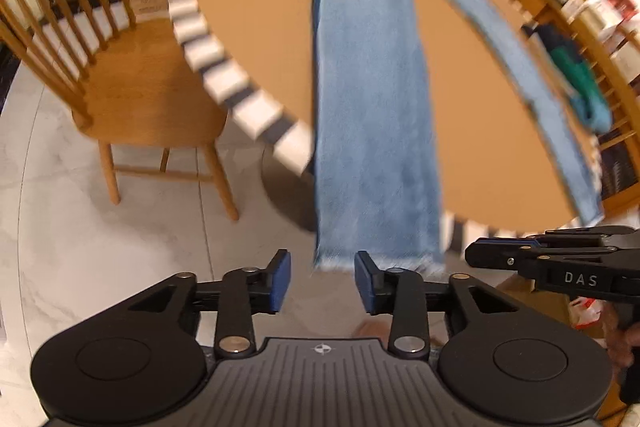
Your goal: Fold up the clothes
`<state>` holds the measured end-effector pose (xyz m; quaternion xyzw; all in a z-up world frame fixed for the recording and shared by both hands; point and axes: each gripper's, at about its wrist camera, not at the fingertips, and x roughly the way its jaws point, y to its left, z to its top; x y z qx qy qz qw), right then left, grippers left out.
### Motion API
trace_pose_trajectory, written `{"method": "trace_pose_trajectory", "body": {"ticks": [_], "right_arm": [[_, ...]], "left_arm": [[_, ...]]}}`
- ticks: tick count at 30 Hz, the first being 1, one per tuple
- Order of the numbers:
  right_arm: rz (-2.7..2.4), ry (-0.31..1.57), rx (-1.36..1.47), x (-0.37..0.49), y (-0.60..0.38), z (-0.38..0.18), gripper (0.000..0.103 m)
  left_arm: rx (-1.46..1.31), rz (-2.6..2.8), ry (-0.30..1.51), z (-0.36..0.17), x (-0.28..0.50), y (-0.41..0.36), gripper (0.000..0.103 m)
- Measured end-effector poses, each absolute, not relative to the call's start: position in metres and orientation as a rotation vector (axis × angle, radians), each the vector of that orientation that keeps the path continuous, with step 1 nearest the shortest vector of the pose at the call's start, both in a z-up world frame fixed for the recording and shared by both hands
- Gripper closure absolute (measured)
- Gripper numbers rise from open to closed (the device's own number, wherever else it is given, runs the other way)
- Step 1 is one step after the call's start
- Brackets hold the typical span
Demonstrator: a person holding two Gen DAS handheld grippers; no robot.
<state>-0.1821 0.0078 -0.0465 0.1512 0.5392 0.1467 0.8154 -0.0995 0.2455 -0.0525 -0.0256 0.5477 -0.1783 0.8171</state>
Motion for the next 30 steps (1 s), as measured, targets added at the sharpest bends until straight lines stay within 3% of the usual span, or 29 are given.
{"method": "trace_pose_trajectory", "body": {"ticks": [1,5,9,14,20,24,30], "right_arm": [[0.285,1.125,0.319,-0.181,0.001,-0.039,0.065],[0.2,0.995,0.266,-0.167,-0.028,-0.002,0.065],[0.16,0.918,0.257,-0.146,-0.064,0.027,0.05],[0.148,0.854,0.239,-0.115,-0.117,0.045,0.04],[0.155,0.897,0.227,-0.059,-0.178,0.032,0.035],[0.159,0.925,0.207,-0.02,-0.212,0.019,0.024],[0.136,1.0,0.196,0.03,-0.247,-0.017,0.024]], "left_arm": [[-0.052,-0.382,1.139,-0.04,-0.093,0.24,0.047],[-0.008,-0.387,1.038,0.001,-0.063,0.204,0.034],[0.026,-0.391,0.961,0.03,-0.036,0.157,0.022],[0.012,-0.408,0.938,0.048,-0.001,0.097,0.022],[0.013,-0.374,0.956,0.044,0.049,0.029,0.022],[-0.016,-0.326,1.0,0.028,0.082,0.003,0.021],[-0.033,-0.246,1.057,0.0,0.119,-0.018,0.021]]}}
